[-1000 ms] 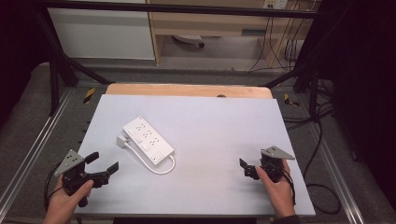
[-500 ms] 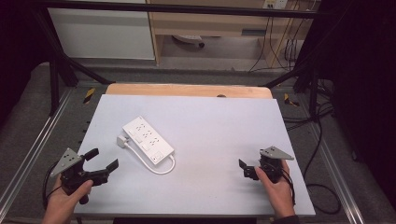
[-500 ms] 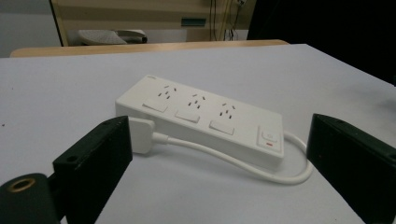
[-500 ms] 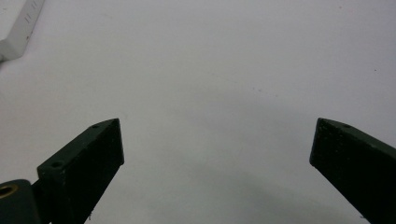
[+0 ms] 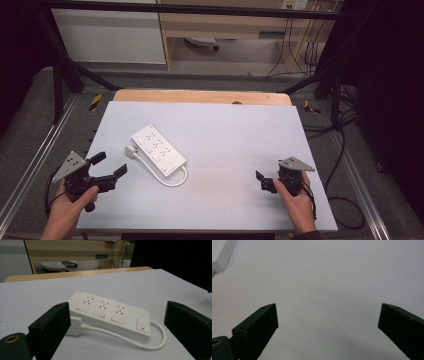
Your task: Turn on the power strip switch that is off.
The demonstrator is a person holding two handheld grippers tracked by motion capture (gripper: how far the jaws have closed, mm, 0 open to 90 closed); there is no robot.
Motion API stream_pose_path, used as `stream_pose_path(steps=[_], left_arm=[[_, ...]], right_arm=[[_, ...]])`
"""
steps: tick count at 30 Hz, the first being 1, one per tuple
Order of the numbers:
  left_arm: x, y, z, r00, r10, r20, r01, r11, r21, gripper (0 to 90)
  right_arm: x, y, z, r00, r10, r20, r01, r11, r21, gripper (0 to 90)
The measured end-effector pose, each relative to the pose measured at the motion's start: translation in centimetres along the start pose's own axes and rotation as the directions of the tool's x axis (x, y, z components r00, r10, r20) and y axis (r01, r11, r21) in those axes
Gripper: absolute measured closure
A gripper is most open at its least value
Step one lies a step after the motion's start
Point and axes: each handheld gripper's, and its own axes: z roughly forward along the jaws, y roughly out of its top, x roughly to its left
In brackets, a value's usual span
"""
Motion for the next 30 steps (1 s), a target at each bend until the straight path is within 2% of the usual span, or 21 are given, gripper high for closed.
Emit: stream_pose_path(steps=[18, 30], left_arm=[[0.3, 1.9, 1.0, 0.9998, 0.017, 0.004, -0.017, 0.9998, 0.004, 5.1], [0.7, 3.1, 2.9, 0.9994, 0.035, -0.005, -0.035, 0.9994, 0.008, 6.2]], right_arm=[[0.0, 0.0, -0.1, 1.0000, 0.006, -0.001, -0.006, 1.000, -0.003, 3.1], [0.1, -0.1, -0.3, 0.9999, 0.005, 0.013, -0.005, 1.000, -0.003, 3.7]])
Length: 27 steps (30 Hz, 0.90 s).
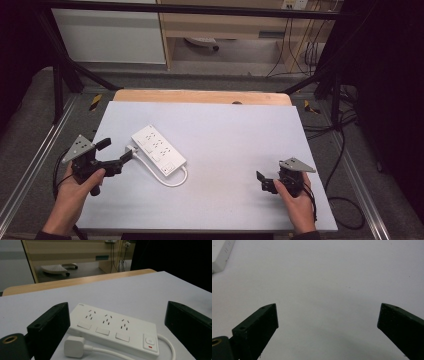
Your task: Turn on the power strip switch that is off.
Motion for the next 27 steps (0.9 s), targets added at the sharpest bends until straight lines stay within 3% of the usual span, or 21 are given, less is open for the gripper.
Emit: stream_pose_path(steps=[7, 16, 27], left_arm=[[0.4, 1.0, 0.7, 0.9998, -0.013, -0.014, 0.013, 0.9997, -0.021, 6.2], [1.1, 1.1, 1.1, 0.9992, -0.020, -0.034, 0.020, 0.9996, -0.019, 5.9], [1.0, 1.7, 2.0, 0.9998, -0.010, -0.018, 0.010, 0.9999, -0.008, 6.0]], right_arm=[[0.1, 0.0, 0.2, 0.9998, -0.016, -0.012, 0.016, 1.000, 0.009, 3.7], [0.3, 0.0, 0.0, 0.9996, -0.022, -0.020, 0.022, 1.000, 0.005, 3.7], [0.3, 0.1, 0.1, 0.9994, -0.027, -0.021, 0.027, 1.000, 0.013, 3.7]])
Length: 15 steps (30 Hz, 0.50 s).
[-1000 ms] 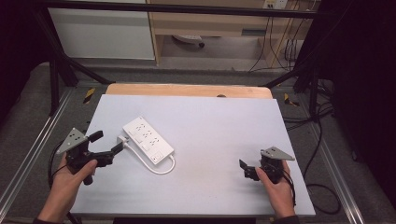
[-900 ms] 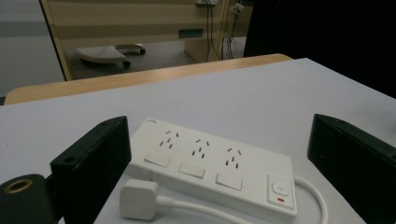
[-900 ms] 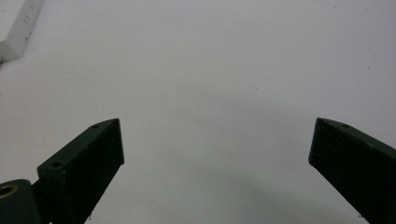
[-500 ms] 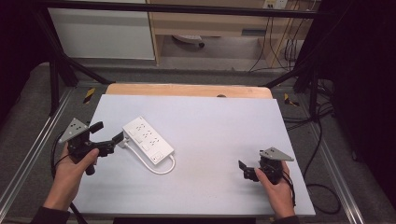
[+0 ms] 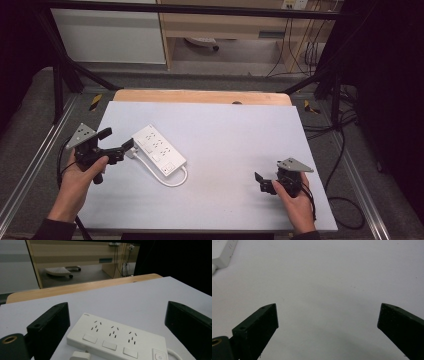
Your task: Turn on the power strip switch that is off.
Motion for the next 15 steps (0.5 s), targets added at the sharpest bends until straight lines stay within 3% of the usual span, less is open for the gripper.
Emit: stream_pose_path(steps=[15], left_arm=[[-1.2, -0.2, 2.6, 0.9989, 0.042, 0.020, -0.044, 0.9969, 0.065, 6.6]], right_arm=[[0.0, 0.0, 0.0, 1.0000, 0.004, -0.003, -0.004, 1.000, 0.001, 3.6]])
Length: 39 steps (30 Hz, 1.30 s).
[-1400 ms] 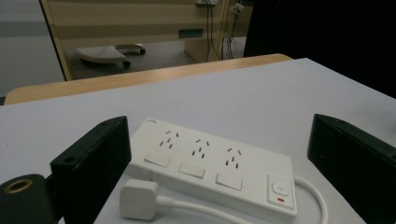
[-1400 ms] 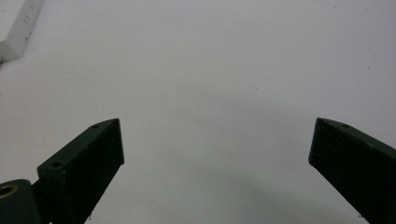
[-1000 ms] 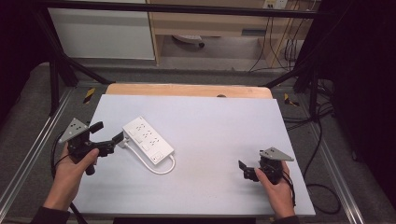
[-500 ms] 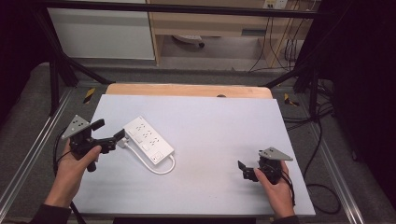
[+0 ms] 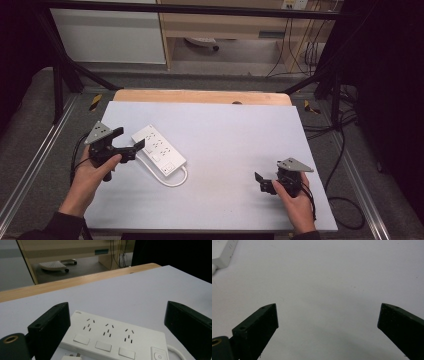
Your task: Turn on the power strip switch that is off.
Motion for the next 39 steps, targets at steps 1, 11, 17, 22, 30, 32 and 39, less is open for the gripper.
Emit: stream_pose_path(steps=[1, 11, 17, 22, 30, 32, 39], left_arm=[[0.0, 0.0, 0.0, 1.0000, 0.000, 0.000, 0.000, 1.0000, 0.000, 6.6], [-0.1, 0.1, 1.1, 0.9999, 0.009, -0.006, -0.009, 0.9997, 0.023, 7.5], [-0.1, 0.1, 2.0, 0.9998, 0.015, -0.013, -0.014, 0.9992, 0.038, 8.8], [0.1, 0.0, 2.6, 0.9998, 0.014, -0.015, -0.013, 0.9985, 0.052, 9.4], [0.7, -0.4, 3.3, 0.9994, 0.009, -0.033, -0.006, 0.9963, 0.085, 10.8], [0.9, -0.4, 3.5, 0.9993, 0.002, -0.036, 0.001, 0.9957, 0.093, 11.2], [1.6, -0.8, 4.3, 0.9985, -0.008, -0.054, 0.015, 0.9923, 0.123, 12.0]], right_arm=[[0.0, 0.0, 0.0, 1.0000, -0.002, 0.002, 0.002, 1.000, 0.000, 3.6], [0.0, 0.0, 0.0, 1.0000, -0.001, 0.002, 0.001, 1.000, 0.001, 3.6], [-0.1, 0.0, 0.0, 1.0000, -0.001, 0.003, 0.001, 1.000, -0.005, 3.6], [-0.1, 0.0, 0.0, 1.0000, -0.002, 0.007, 0.002, 1.000, 0.003, 3.6], [-0.1, 0.0, 0.0, 1.0000, 0.003, -0.002, -0.003, 1.000, -0.001, 3.6], [-0.1, 0.0, 0.0, 1.0000, -0.001, -0.003, 0.001, 1.000, 0.001, 3.6], [-0.1, 0.0, 0.0, 1.0000, -0.003, -0.002, 0.003, 1.000, 0.002, 3.6]])
